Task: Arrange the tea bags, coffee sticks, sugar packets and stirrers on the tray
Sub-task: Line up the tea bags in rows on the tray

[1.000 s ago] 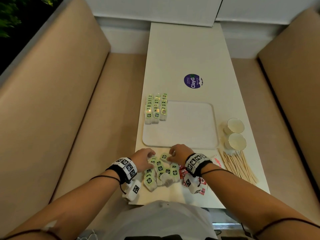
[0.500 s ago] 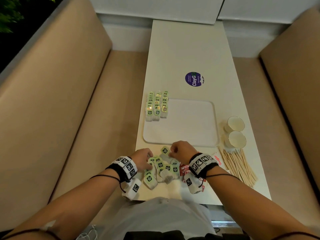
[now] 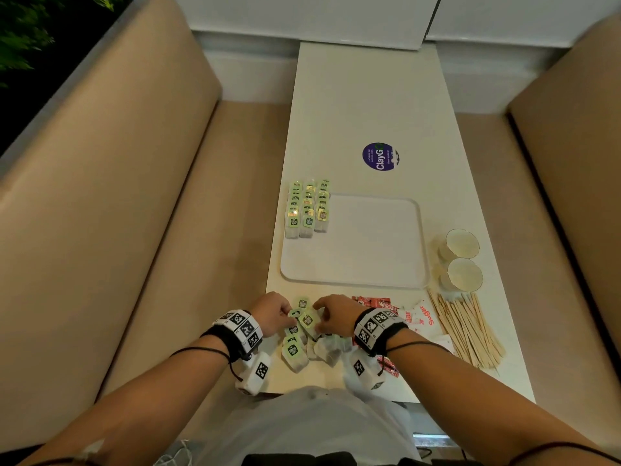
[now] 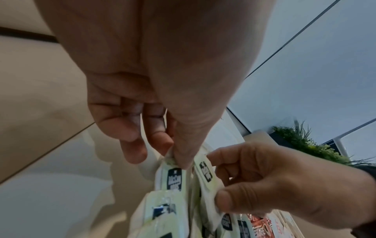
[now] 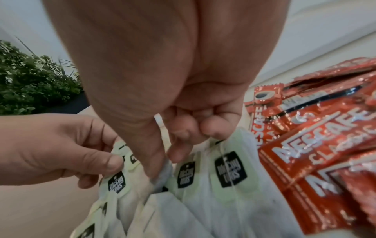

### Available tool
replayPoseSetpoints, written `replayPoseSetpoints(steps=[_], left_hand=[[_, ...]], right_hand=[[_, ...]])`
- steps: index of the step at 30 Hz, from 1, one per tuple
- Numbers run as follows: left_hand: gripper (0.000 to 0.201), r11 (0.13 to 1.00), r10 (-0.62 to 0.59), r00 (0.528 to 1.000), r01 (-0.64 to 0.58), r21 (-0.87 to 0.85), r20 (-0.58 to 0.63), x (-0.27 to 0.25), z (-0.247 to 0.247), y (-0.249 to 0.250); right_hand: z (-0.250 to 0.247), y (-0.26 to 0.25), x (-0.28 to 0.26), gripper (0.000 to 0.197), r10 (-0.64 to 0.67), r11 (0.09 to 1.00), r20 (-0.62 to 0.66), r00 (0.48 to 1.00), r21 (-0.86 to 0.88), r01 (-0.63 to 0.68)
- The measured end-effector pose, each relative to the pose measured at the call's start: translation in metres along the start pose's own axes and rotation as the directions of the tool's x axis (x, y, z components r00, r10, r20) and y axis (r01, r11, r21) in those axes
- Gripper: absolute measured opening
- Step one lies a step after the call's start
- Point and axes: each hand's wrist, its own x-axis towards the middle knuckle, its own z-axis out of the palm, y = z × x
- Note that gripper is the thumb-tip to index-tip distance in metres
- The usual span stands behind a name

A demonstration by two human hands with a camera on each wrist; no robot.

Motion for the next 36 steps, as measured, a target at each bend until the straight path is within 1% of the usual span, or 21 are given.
replayPoseSetpoints(steps=[1,4,7,8,10,14,17,20,22,25,28,31,32,33,36], left_hand=[[0.049,1.000,-0.004,1.000,0.004,0.000,0.000,-0.001,0.000,0.000],[0.044,0.999,-0.006,1.000,0.005,-0.033,-0.014,-0.003,-0.001,0.002],[0.036,0.997,0.035,0.999,-0.035,-0.071,-0.010,-0.005,-0.007,0.006],[0.034,0.996,0.045,0.999,-0.046,-0.083,-0.012,-0.005,-0.009,0.006],[0.029,0.992,0.055,0.998,-0.056,-0.114,-0.019,-0.007,-0.014,0.008],[0.023,0.973,0.081,0.996,-0.087,-0.214,-0.033,-0.008,-0.024,0.013],[0.021,0.955,0.087,0.995,-0.100,-0.280,-0.057,-0.008,-0.031,0.018],[0.022,0.935,0.075,0.995,-0.094,-0.342,-0.068,-0.006,-0.035,0.024],[0.017,0.902,0.058,0.997,-0.075,-0.426,-0.053,-0.004,-0.039,0.031],[0.014,0.809,0.025,0.999,-0.004,-0.588,0.027,-0.004,-0.043,0.048],[0.023,0.677,-0.014,0.997,0.068,-0.733,0.079,-0.008,-0.043,0.065],[0.031,0.556,0.003,0.991,0.110,-0.824,0.134,-0.013,-0.043,0.074],[0.034,0.531,0.015,0.986,0.132,-0.837,0.165,-0.013,-0.043,0.075],[0.040,0.520,0.029,0.979,0.156,-0.840,0.199,-0.014,-0.044,0.077],[0.073,0.548,0.100,0.949,0.199,-0.813,0.300,-0.010,-0.045,0.077]], right_hand=[[0.000,-0.001,0.002,0.052,-0.004,1.000,-0.007,1.000,-0.009,0.004],[-0.003,-0.004,0.001,0.022,-0.042,0.999,-0.055,0.998,-0.007,0.042],[-0.009,-0.001,-0.002,0.008,-0.066,0.997,-0.075,0.995,0.034,0.069],[-0.012,0.000,-0.004,0.007,-0.076,0.995,-0.079,0.994,0.054,0.080],[-0.019,0.003,-0.009,0.013,-0.091,0.990,-0.093,0.991,0.101,0.101],[-0.033,0.008,-0.021,0.017,-0.088,0.975,-0.149,0.985,0.191,0.116],[-0.040,0.010,-0.030,0.012,-0.065,0.963,-0.192,0.979,0.244,0.112],[-0.048,0.006,-0.039,0.012,-0.065,0.934,-0.182,0.981,0.335,0.124],[-0.053,0.002,-0.043,0.012,-0.095,0.905,-0.162,0.982,0.397,0.153],[-0.058,-0.006,-0.045,0.011,-0.156,0.859,-0.139,0.978,0.470,0.204],[-0.061,-0.012,-0.038,0.010,-0.190,0.835,-0.164,0.968,0.492,0.247],[-0.061,-0.016,-0.029,0.012,-0.185,0.815,-0.202,0.962,0.516,0.265],[-0.061,-0.018,-0.027,0.013,-0.178,0.803,-0.219,0.959,0.532,0.270],[-0.061,-0.019,-0.025,0.015,-0.169,0.787,-0.236,0.957,0.552,0.275],[-0.060,-0.021,-0.018,0.016,-0.144,0.775,-0.269,0.952,0.568,0.277]])
